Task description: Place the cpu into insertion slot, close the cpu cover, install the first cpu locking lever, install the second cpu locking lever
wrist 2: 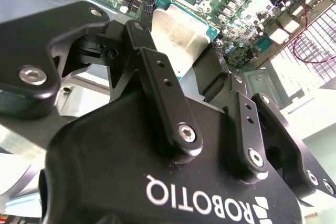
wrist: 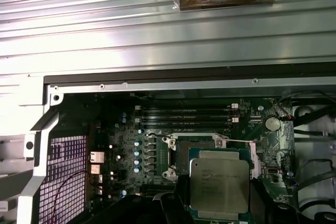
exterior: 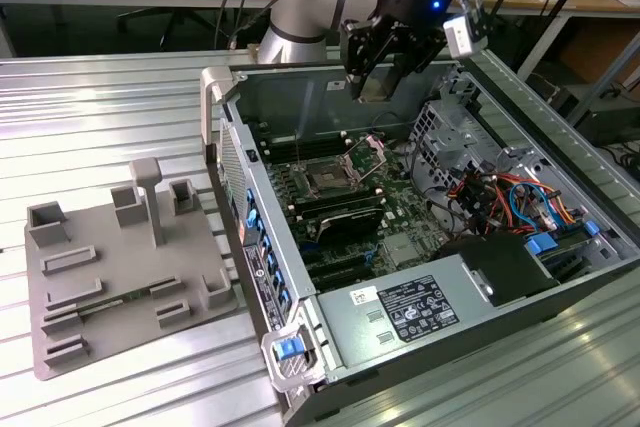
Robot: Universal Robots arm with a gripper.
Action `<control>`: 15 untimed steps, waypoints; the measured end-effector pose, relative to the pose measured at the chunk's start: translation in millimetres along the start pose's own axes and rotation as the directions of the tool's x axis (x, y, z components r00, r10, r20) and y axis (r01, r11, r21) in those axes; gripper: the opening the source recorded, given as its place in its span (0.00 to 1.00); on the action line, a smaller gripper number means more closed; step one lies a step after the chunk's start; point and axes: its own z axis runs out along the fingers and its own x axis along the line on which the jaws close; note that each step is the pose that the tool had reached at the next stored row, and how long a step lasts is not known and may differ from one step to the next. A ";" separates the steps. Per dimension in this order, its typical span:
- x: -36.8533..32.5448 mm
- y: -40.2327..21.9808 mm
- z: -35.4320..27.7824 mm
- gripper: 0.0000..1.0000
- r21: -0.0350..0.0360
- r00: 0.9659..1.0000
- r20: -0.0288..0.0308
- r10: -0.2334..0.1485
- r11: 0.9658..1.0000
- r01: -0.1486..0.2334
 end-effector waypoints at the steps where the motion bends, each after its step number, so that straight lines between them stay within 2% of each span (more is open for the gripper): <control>1: 0.0 0.0 0.3 0.55 0.000 1.000 0.000 0.000 1.000 0.000; 15: -0.1 -0.4 4.5 0.55 0.000 1.000 0.000 0.000 1.000 0.000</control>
